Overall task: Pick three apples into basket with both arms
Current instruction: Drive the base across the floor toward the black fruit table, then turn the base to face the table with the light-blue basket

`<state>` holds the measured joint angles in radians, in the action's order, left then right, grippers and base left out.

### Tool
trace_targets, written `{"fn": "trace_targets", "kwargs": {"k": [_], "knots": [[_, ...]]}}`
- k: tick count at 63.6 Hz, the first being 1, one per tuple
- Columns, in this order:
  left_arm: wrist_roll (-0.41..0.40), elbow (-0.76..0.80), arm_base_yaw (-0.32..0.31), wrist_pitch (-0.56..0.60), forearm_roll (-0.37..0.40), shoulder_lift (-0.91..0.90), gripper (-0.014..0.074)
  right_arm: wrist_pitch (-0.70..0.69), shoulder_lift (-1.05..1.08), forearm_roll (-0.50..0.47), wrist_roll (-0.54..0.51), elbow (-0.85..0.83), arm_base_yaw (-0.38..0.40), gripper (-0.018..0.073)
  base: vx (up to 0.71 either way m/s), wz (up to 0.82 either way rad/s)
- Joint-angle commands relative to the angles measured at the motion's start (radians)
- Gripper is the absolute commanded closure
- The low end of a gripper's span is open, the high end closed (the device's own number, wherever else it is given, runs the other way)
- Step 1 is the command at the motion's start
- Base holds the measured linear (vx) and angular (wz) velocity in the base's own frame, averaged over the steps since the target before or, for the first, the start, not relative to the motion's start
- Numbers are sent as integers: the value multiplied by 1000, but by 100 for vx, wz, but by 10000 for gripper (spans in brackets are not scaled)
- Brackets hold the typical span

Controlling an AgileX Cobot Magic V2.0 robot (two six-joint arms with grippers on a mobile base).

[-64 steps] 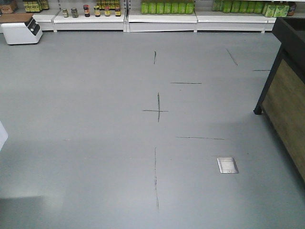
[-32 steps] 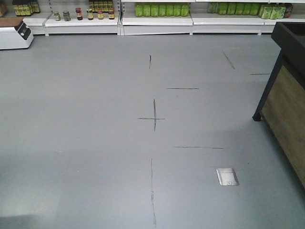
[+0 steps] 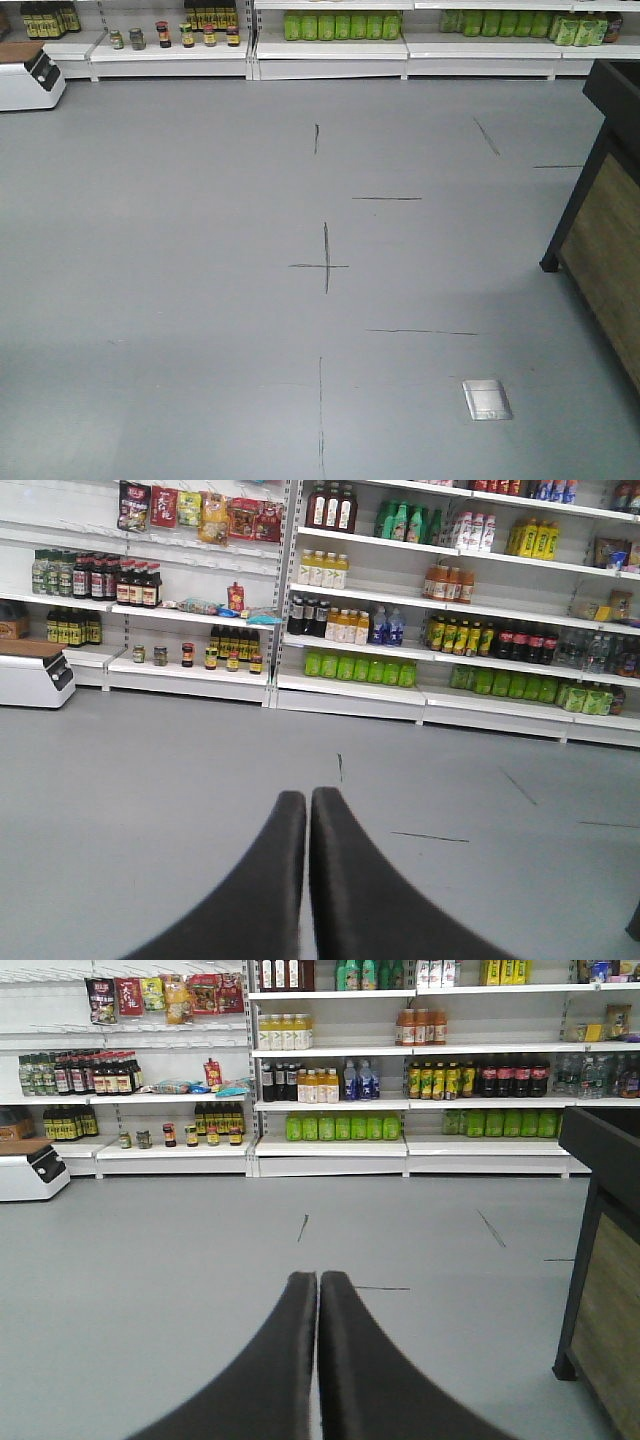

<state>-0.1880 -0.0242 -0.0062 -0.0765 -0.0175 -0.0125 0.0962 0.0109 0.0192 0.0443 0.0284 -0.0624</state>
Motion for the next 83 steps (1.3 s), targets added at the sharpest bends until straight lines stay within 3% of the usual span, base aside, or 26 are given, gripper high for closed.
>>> {"fn": "trace_targets", "kwargs": {"k": [1, 38, 83], "knots": [[-6, -23, 1, 77, 10, -15, 603, -79, 10, 8, -8, 15, 1, 568, 17, 3], [-6, -23, 1, 77, 10, -15, 603, -79, 10, 8, -8, 15, 1, 568, 15, -5], [-6, -23, 1, 77, 10, -15, 603, -79, 10, 8, -8, 15, 1, 568, 13, -47]]}}
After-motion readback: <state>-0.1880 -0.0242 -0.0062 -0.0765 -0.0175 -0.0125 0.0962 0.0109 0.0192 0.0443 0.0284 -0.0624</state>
